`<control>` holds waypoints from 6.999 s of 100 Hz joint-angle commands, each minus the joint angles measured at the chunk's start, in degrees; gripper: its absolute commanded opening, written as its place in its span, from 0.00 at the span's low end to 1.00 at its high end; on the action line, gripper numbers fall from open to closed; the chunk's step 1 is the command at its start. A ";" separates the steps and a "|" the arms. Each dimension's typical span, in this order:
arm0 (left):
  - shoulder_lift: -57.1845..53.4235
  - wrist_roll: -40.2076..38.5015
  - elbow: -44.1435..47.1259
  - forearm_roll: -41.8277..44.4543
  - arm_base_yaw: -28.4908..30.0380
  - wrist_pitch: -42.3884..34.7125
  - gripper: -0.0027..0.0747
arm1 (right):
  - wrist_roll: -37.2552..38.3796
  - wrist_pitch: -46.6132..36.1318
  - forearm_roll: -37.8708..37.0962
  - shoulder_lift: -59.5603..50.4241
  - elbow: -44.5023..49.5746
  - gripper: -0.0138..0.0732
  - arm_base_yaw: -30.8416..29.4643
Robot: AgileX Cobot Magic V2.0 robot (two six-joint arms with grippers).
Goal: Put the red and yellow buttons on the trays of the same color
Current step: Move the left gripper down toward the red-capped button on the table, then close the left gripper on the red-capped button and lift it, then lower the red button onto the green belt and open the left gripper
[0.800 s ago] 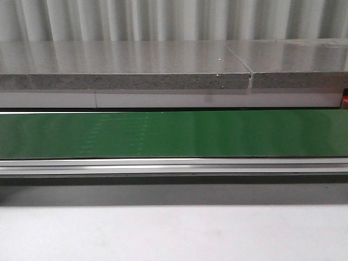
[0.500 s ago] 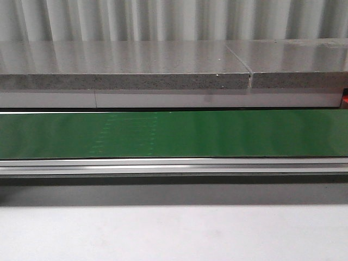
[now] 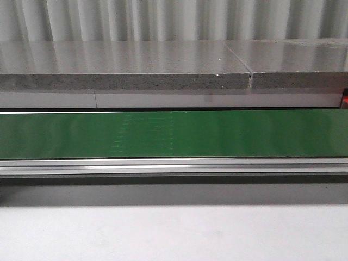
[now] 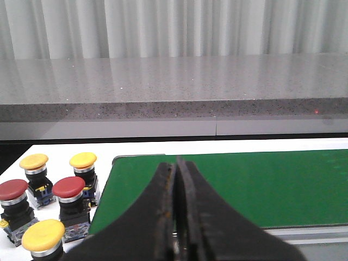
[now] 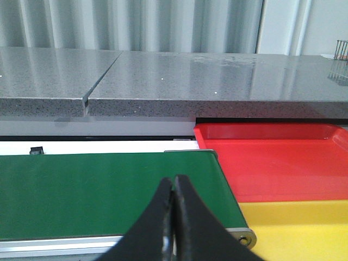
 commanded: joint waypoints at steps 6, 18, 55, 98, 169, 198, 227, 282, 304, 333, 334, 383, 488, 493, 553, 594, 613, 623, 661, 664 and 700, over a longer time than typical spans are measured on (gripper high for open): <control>-2.02 -0.31 1.71 -0.55 0.07 -4.17 0.01 | -0.01 -4.69 0.05 -0.93 -0.30 0.09 -0.33; -1.75 -0.31 -2.80 -0.55 0.07 3.48 0.01 | -0.01 -4.69 0.05 -0.93 -0.30 0.09 -0.33; 10.75 -0.31 -21.17 -0.55 0.07 20.85 0.01 | -0.01 -4.69 0.05 -0.93 -0.30 0.09 -0.33; 30.57 -0.31 -32.76 0.46 0.07 26.04 0.01 | -0.01 -4.69 0.05 -0.93 -0.30 0.09 -0.33; 53.66 -4.28 -48.62 0.60 3.67 35.48 0.70 | -0.01 -4.69 0.05 -0.93 -0.30 0.09 -0.33; 59.18 -5.50 -53.79 -0.97 18.40 50.97 0.70 | -0.01 -4.69 0.05 -0.93 -0.30 0.09 -0.33; 65.97 -4.83 -54.06 -1.13 28.12 57.89 0.62 | -0.01 -4.69 0.05 -0.93 -0.30 0.09 -0.33; 82.93 -4.83 -54.06 -1.76 30.36 59.23 0.62 | -0.01 -4.69 0.05 -0.93 -0.30 0.09 -0.33; 87.00 -4.83 -54.14 -1.51 30.36 55.19 0.62 | -0.01 -4.69 0.05 -0.93 -0.30 0.09 -0.33; 88.30 -4.83 -54.95 -1.73 30.36 50.30 0.54 | -0.01 -4.69 0.05 -0.93 -0.30 0.09 -0.33; 88.30 -4.83 -54.95 -1.73 30.36 50.46 0.54 | -0.01 -4.69 0.05 -0.93 -0.30 0.09 -0.33; 86.66 -3.73 -56.01 -1.36 30.36 52.09 0.23 | -0.01 -4.69 0.05 -0.93 -0.30 0.09 -0.33; 88.86 -1.22 -81.94 -1.58 12.98 68.15 0.23 | -0.01 -4.69 0.05 -0.93 -0.30 0.09 -0.33; 90.25 -1.22 -82.92 -1.58 11.98 68.15 0.23 | -0.01 -4.69 0.05 -0.93 -0.30 0.09 -0.33; 97.25 -0.51 -87.00 -3.29 10.19 66.77 0.63 | -0.01 -4.69 0.05 -0.93 -0.30 0.09 -0.33; 93.20 -0.51 -92.08 -4.38 11.25 68.42 0.71 | -0.01 -4.69 0.05 -0.93 -0.30 0.09 -0.33; 89.01 -0.51 -89.15 -6.67 17.21 68.43 0.71 | -0.01 -4.69 0.05 -0.93 -0.30 0.09 -0.33; 87.29 -0.51 -86.88 -6.67 21.19 68.43 0.71 | -0.01 -4.69 0.05 -0.93 -0.30 0.09 -0.33; 84.11 -1.53 -73.76 -5.70 32.72 68.43 0.71 | -0.01 -4.69 0.05 -0.93 -0.30 0.09 -0.33; 84.11 -1.53 -72.61 -5.47 33.44 68.43 0.71 | -0.01 -4.69 0.05 -0.93 -0.30 0.09 -0.33; 84.21 -1.83 -67.24 -2.86 42.16 68.43 0.71 | -0.01 -4.69 0.05 -0.93 -0.30 0.09 -0.33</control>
